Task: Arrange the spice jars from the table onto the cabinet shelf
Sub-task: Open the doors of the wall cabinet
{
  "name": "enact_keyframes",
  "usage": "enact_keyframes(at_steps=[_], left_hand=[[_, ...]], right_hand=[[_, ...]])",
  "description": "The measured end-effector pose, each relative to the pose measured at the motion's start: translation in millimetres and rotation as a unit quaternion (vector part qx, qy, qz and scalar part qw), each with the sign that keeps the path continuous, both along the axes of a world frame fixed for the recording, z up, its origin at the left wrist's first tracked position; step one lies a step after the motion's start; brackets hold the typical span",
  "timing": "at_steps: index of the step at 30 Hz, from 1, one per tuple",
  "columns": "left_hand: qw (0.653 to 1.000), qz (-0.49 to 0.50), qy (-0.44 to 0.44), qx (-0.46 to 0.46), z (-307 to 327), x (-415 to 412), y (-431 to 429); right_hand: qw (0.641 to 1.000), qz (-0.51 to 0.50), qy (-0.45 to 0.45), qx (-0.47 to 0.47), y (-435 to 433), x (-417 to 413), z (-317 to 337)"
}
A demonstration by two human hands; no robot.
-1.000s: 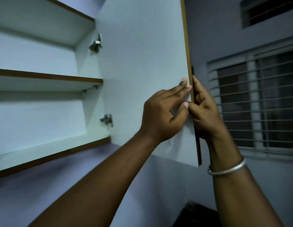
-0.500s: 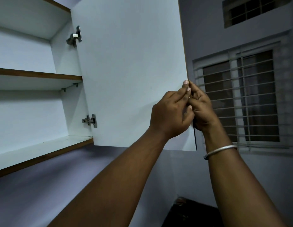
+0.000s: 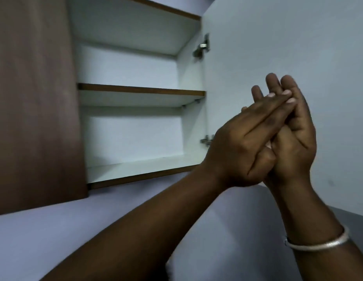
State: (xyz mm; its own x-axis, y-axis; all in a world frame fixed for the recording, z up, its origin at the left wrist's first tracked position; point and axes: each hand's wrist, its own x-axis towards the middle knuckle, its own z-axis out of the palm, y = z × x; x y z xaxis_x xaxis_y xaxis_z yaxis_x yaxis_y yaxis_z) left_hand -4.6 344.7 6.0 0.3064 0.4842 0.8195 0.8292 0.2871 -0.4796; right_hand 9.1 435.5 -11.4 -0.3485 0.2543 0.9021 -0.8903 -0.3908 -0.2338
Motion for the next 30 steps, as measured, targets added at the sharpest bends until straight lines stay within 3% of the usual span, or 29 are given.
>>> enact_keyframes(at_steps=[2, 5, 8, 9, 10, 11, 14, 16, 18, 22, 27, 30], left_hand=[[0.995, 0.094, 0.038, 0.009, 7, -3, -46], [0.961, 0.258, 0.101, -0.004, 25, -4, -133], [0.893, 0.436, 0.106, -0.029, 38, 1, -221], [0.861, 0.498, 0.1, -0.028, 41, 3, -248], [0.823, 0.561, 0.092, -0.025, 43, 6, -274], [0.783, 0.617, 0.078, -0.018, 45, 7, -296], [0.669, 0.741, -0.036, 0.028, 47, 11, -352], [0.637, 0.755, -0.142, 0.07, 47, 10, -372], [0.639, 0.736, -0.205, 0.093, 47, 5, -380], [0.656, 0.718, -0.201, 0.116, 43, -2, -377], [0.66, 0.712, -0.204, 0.125, 37, 15, -364], [0.686, 0.692, -0.185, 0.128, 31, 48, -348]], right_hand=[[0.987, 0.15, -0.051, -0.036, -42, -5, 11], [0.911, 0.388, -0.134, -0.046, -112, -13, 34], [0.81, 0.54, -0.229, 0.007, -177, -29, 58], [0.794, 0.55, -0.258, 0.029, -200, -33, 64], [0.795, 0.54, -0.273, 0.049, -224, -37, 70], [0.817, 0.504, -0.27, 0.075, -246, -41, 74], [0.941, 0.183, -0.2, 0.205, -308, -48, 80], [0.949, 0.021, -0.153, 0.276, -341, -56, 80], [0.941, 0.039, -0.157, 0.296, -363, -61, 77], [0.92, 0.113, -0.23, 0.298, -383, -83, 70], [0.937, 0.109, -0.204, 0.262, -376, -79, 65], [0.95, 0.139, -0.182, 0.214, -357, -47, 56]])
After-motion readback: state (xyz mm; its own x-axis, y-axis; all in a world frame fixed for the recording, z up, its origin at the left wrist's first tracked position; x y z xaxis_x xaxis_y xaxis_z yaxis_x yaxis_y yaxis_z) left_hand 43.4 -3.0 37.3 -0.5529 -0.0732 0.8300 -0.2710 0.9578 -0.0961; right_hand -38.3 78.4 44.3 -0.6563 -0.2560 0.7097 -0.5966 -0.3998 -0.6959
